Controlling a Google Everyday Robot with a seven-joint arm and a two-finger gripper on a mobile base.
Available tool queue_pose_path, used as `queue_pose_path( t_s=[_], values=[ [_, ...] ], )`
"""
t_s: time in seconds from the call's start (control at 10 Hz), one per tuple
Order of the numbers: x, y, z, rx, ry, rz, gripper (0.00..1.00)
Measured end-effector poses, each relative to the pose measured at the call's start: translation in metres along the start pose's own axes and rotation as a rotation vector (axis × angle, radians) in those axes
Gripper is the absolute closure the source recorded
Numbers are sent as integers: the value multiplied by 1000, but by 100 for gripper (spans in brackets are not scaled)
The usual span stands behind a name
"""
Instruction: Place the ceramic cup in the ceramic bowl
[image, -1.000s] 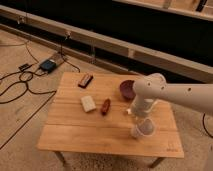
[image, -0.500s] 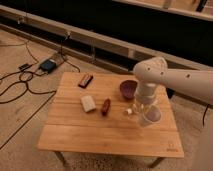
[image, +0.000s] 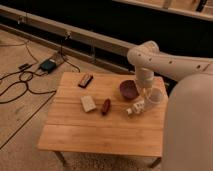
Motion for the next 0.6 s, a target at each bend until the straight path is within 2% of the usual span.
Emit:
queue_pose_path(
  t_s=[0.2, 0.6],
  values=[
    [-33, 27, -6, 35, -60, -116, 100],
    [-61, 74, -13, 94, -115, -295, 100]
  ],
)
